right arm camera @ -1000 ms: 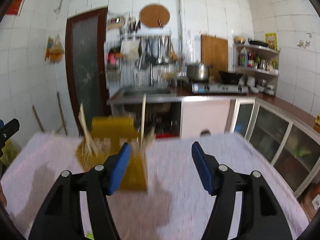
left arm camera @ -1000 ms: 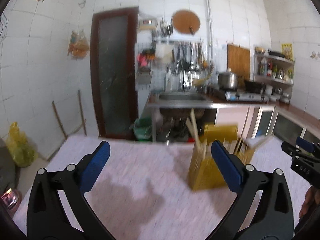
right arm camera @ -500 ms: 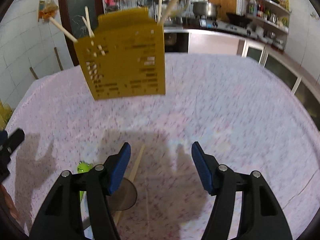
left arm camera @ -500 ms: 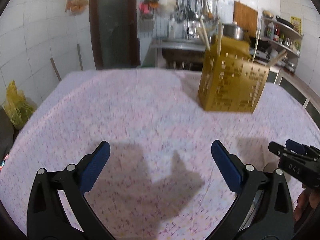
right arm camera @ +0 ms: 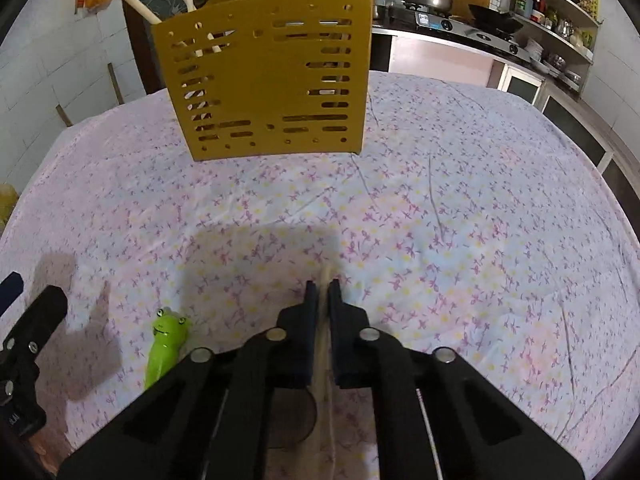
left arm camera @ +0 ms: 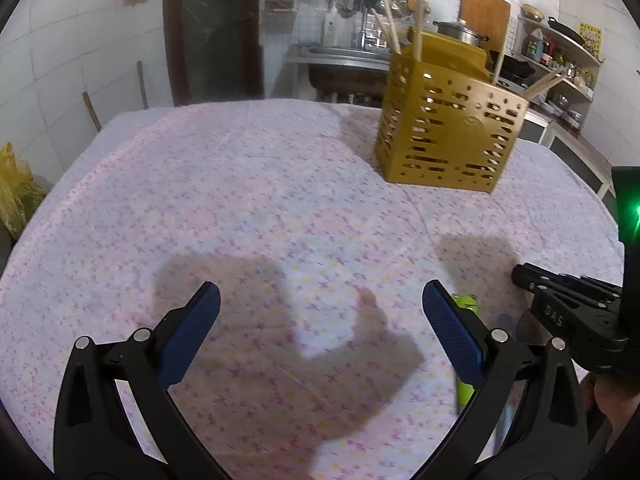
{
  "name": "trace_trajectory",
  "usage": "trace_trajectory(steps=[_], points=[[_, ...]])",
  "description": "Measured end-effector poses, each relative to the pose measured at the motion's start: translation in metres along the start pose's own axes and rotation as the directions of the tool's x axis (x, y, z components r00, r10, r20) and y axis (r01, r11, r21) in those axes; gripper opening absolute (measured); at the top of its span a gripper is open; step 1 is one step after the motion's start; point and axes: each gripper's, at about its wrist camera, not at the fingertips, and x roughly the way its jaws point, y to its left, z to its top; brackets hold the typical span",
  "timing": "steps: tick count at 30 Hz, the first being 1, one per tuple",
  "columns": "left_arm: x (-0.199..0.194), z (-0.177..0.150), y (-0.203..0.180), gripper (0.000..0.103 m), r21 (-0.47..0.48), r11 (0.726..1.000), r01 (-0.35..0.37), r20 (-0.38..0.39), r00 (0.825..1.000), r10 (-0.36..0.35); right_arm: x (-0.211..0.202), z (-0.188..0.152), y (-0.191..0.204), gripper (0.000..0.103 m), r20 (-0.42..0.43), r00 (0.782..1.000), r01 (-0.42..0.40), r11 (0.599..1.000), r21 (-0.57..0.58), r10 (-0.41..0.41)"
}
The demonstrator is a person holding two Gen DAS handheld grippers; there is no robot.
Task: Organize utensils
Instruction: 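Close the left tool on the green frog-handled fork while the right tool grasps a chopstick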
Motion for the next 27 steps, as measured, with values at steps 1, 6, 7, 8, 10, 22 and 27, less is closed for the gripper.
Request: trace_trajectory(steps=[1, 6, 7, 8, 10, 22, 27], points=[[0.001, -0.001, -0.003, 0.098, 0.003, 1.000, 0.008, -0.005, 1.000, -0.008, 0.000, 0.000, -0.004, 0.006, 0.000, 1.000, -0.003, 1.000, 0.007, 0.003], [0.007, -0.002, -0.025, 0.098, 0.039, 0.998, 0.041, -0.040, 0.998, -0.040, -0.001, -0.004, -0.030, 0.006, -0.001, 1.000, -0.002, 1.000, 0.026, 0.002], [0.009, -0.002, -0.029, 0.098, 0.044, 0.998, 0.049, -0.048, 0.998, -0.047, -0.002, -0.004, -0.035, 0.006, 0.001, 1.000, 0.006, 1.000, 0.025, -0.006], [0.011, -0.003, -0.035, 0.098, 0.051, 0.997, 0.056, -0.059, 0.997, -0.053, -0.003, -0.006, -0.041, 0.006, 0.003, 1.000, 0.009, 1.000, 0.030, -0.009], [0.017, -0.005, -0.045, 0.098, 0.065, 0.996, 0.061, -0.083, 0.995, -0.055, -0.003, -0.006, -0.051, 0.006, 0.004, 1.000, 0.008, 0.999, 0.040, -0.008], [0.038, -0.015, -0.074, 0.073, 0.123, 0.991, 0.044, -0.160, 0.987, -0.024, -0.002, -0.013, -0.059, 0.006, 0.043, 0.999, 0.006, 0.999, 0.039, -0.008], [0.037, -0.013, -0.088, 0.046, 0.145, 0.988, 0.050, -0.173, 0.985, -0.025, -0.003, -0.015, -0.060, 0.006, 0.050, 0.999, -0.002, 0.999, 0.046, 0.000]])
